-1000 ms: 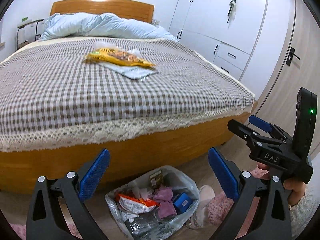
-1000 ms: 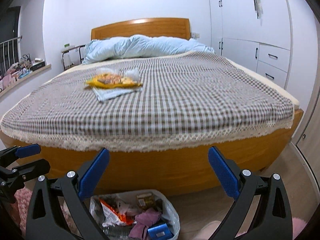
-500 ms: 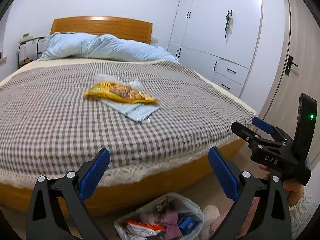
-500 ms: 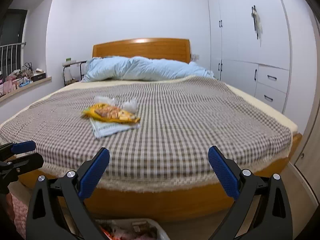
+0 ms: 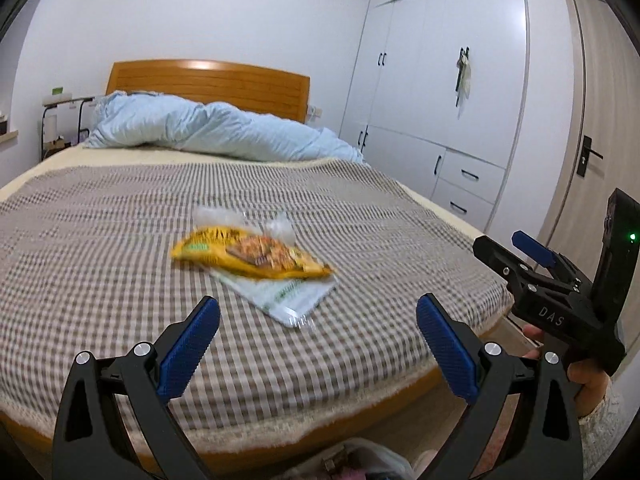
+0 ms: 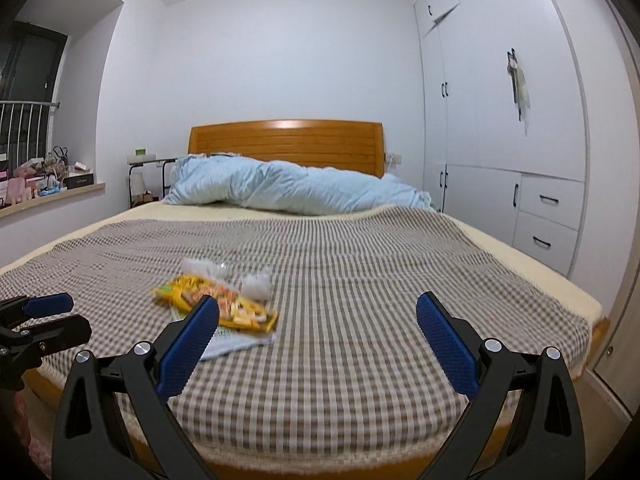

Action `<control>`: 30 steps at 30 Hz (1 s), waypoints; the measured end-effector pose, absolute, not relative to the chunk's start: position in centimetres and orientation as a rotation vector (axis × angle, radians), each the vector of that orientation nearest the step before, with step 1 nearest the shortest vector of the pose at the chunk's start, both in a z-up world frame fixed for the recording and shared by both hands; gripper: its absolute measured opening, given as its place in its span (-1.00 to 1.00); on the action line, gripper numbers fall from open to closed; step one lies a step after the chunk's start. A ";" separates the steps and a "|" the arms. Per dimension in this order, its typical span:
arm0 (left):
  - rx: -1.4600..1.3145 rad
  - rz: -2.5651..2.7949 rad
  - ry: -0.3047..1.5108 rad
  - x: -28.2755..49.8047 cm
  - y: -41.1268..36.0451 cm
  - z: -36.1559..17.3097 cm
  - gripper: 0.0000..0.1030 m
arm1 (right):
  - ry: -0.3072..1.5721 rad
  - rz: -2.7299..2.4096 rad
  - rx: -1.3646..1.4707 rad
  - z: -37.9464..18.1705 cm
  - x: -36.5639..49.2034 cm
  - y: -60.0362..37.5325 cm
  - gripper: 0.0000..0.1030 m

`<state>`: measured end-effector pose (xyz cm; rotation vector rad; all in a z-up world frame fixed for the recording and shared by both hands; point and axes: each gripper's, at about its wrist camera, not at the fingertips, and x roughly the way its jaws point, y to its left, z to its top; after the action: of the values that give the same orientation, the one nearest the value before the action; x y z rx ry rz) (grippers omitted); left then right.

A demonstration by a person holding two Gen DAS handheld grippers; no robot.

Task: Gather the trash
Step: 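Move both open grippers across the bed toward the yellow snack packet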

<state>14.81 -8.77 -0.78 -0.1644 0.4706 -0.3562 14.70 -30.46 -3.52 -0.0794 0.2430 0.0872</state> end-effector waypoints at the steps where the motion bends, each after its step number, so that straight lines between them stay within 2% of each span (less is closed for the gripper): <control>1: -0.165 -0.351 0.462 15.2 -8.7 -0.5 0.85 | 0.235 0.091 -0.078 -3.3 15.0 -30.3 0.84; 17: -0.181 -0.336 0.389 20.3 -7.8 2.8 0.85 | 0.149 0.100 -0.067 -0.5 19.4 -28.7 0.84; 24: -0.144 -0.326 0.344 22.0 -7.7 2.5 0.85 | 0.140 0.052 -0.036 -1.7 20.8 -28.7 0.84; 30: -0.220 -0.317 0.389 24.2 -6.3 1.2 0.85 | 0.162 0.031 -0.015 -3.1 22.0 -28.5 0.84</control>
<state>24.15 -6.30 1.20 -0.2198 0.3895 -0.3169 21.96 -28.49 -3.07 -0.0154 0.1618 0.0307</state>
